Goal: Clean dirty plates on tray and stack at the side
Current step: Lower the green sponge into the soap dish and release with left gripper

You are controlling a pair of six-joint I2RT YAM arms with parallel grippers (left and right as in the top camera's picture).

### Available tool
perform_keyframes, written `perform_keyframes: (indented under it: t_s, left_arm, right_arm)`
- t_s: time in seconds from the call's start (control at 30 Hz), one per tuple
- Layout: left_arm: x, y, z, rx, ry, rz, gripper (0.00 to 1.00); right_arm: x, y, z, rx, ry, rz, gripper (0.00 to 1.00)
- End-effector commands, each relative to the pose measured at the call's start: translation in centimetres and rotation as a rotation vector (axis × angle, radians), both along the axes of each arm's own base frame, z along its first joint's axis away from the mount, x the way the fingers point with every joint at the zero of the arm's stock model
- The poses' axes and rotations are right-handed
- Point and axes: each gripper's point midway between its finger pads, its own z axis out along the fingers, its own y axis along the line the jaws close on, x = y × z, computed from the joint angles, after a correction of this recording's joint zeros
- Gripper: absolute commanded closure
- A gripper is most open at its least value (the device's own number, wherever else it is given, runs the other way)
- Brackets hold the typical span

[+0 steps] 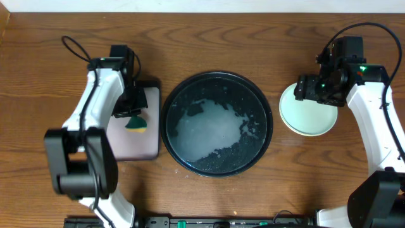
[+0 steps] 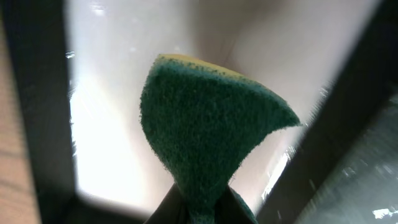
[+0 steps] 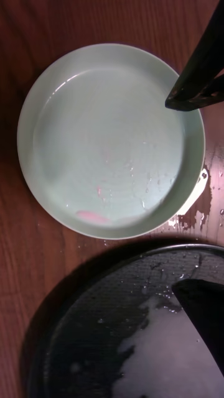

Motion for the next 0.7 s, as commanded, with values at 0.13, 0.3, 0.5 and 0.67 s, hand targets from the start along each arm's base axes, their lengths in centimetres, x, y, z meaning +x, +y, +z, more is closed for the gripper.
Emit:
perform_keyframes:
  t_s: [0.13, 0.3, 0.5, 0.67]
  left_arm:
    - [-0.5, 0.1, -4.0, 0.000, 0.109, -0.014, 0.74]
    - [-0.4, 0.1, -3.9, 0.000, 0.107, -0.014, 0.30]
    - [0.9, -0.9, 0.1, -0.058, 0.033, -0.012, 0.27]
    - [1.6, -2.2, 6.1, -0.129, -0.136, -0.019, 0.25]
  right_arm:
    - [-0.1, 0.7, 0.7, 0.001, -0.010, 0.026, 0.16]
    - [-0.2, 0.7, 0.7, 0.002, -0.006, 0.026, 0.17]
    - [-0.7, 1.5, 0.8, 0.049, 0.007, 0.041, 0.20]
    - [-1.6, 1.5, 1.9, 0.049, 0.007, 0.041, 0.20]
